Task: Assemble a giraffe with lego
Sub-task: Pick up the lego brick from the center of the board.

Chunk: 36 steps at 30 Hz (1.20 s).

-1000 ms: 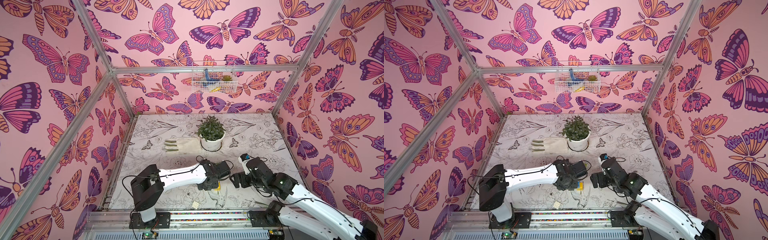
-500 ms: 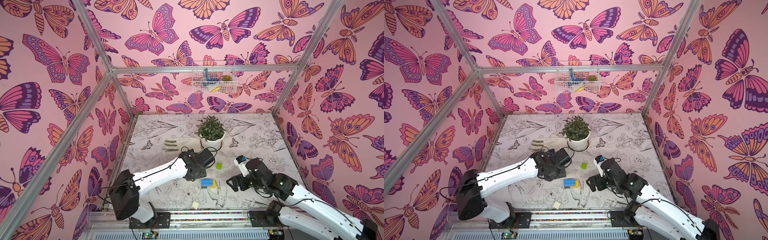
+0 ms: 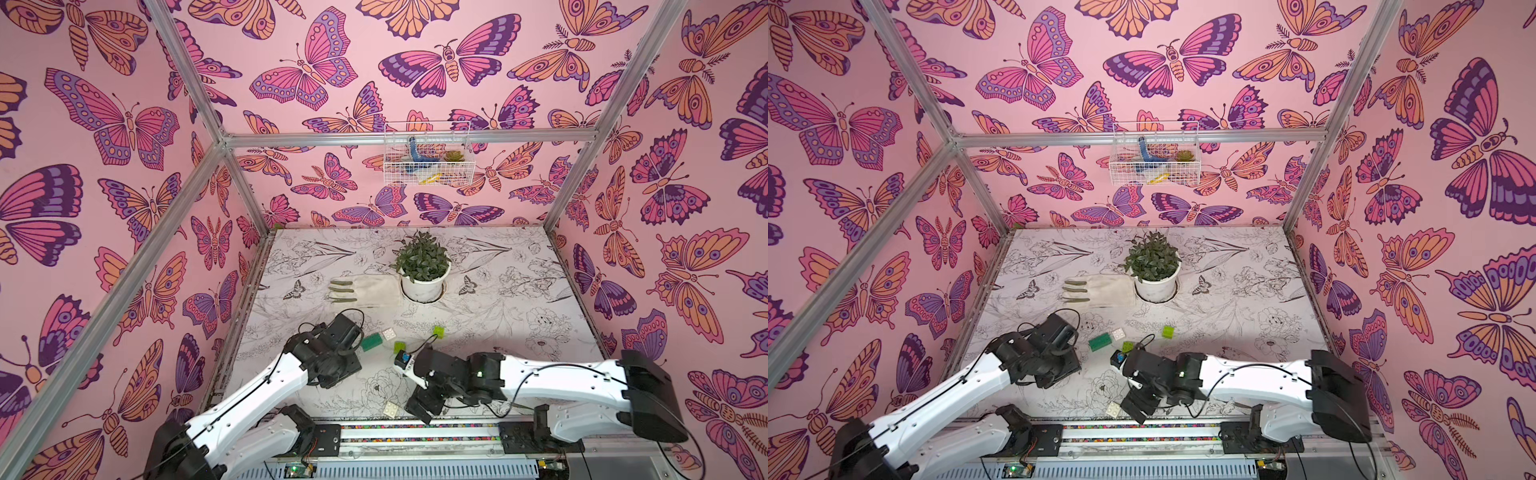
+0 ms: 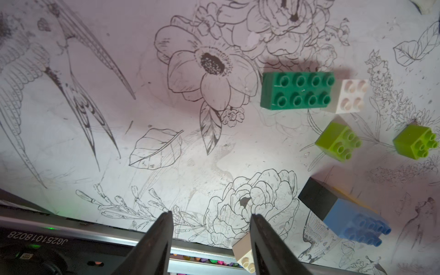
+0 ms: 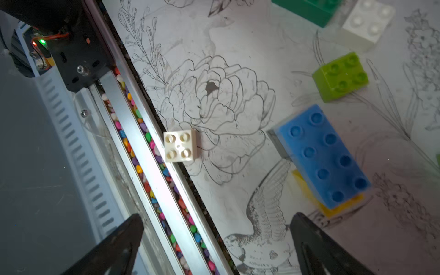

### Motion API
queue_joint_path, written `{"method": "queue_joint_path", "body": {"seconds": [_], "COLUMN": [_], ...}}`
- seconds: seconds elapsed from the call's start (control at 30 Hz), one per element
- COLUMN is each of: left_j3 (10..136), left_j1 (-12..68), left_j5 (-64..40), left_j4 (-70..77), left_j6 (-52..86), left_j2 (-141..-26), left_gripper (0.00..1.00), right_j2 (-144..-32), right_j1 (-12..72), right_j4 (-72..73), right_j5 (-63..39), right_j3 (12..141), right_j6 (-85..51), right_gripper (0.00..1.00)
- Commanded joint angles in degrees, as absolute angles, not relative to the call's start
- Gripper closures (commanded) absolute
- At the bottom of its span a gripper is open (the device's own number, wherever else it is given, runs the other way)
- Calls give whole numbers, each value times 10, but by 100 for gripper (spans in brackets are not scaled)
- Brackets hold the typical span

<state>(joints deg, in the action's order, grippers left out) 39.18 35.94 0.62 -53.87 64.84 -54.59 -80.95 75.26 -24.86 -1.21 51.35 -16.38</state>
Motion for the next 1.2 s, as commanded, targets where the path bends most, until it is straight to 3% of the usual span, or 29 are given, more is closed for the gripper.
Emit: {"method": "queue_joint_path", "body": {"seconds": [0.0,0.43,0.9,1.17], "left_j3": [374,384,387,389], "left_j1": [336,281,265,252], "left_j5": [-21,-46,-48,-51], "left_j4": [-561,-561,-560,-560], "left_j6": [632,570,552,543], "left_j2": [-532,-544,-555,-551], "left_gripper": [42,42,42,43], "right_j2": [-859,-977,-1008,-1022], "right_j1": [774,797,795,794], "right_j4": [-225,-244,-251,-252], "right_j5": [-8,-6,-11,-24], "right_j3": [559,598,618,626], "right_j6": [-141,-115,-103,-97], "right_gripper": [2,11,34,35]}}
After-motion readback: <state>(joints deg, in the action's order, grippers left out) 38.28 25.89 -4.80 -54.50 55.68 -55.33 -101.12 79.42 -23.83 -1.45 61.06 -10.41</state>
